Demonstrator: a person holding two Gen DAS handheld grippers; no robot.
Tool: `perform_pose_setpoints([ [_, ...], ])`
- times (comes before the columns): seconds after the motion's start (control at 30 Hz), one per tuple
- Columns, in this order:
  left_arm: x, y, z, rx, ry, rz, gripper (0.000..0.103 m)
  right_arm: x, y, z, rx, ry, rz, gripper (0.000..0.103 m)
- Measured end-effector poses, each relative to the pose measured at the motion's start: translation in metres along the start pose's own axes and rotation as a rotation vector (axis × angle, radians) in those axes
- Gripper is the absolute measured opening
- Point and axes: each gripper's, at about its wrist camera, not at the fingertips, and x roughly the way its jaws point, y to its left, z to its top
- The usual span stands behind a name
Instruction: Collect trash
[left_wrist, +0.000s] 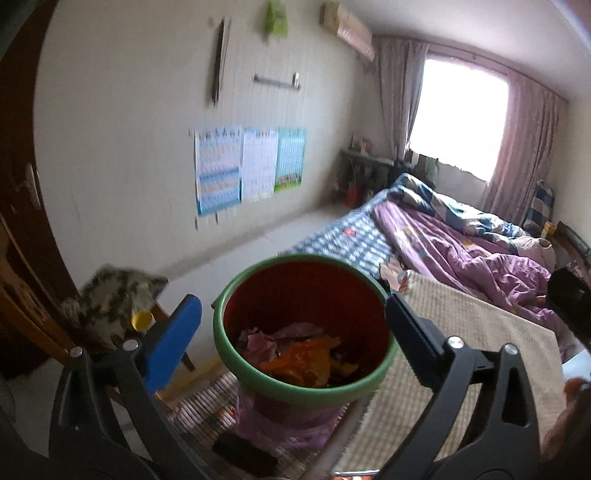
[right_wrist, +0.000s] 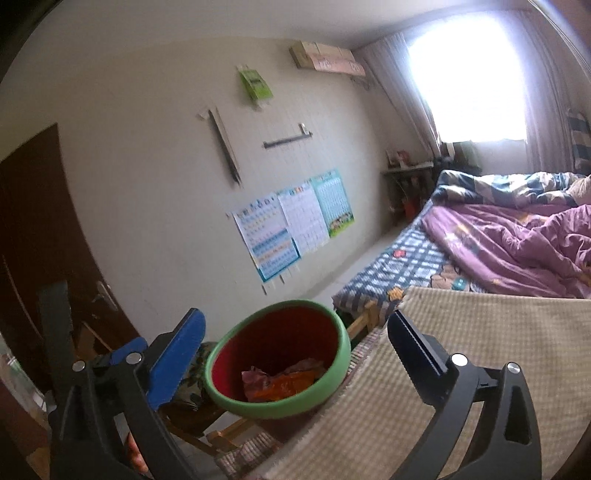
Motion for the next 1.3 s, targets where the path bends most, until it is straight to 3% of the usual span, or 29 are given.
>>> perform_pose_setpoints([
  [0.13, -0.028, -0.032, -0.007, 0.048, -0.037, 0.013, 0.098, -0.037, -0.019, -0.001, 0.024, -0.041, -0.012, 0.096],
  [0.3, -0.045, -0.060, -0.020, 0.040, 0.022, 0.031, 0.098, -0.077, -0.042, -0.005, 0.012, -0.112, -0.092, 0.096],
  [0.5, -0.068, -0.091, -0.030, 0.045, 0.014, 0.038, 0.098, -0.104, -0.063, -0.014, -0.024, -0.074, -0.131, 0.096],
  [1.3, -0.082, -0.161, -0.042, 0.113, 0.024, 0.003, 0.098, -0.137, -0.120, -0.021, 0.016, -0.035, -0.183, 0.096],
])
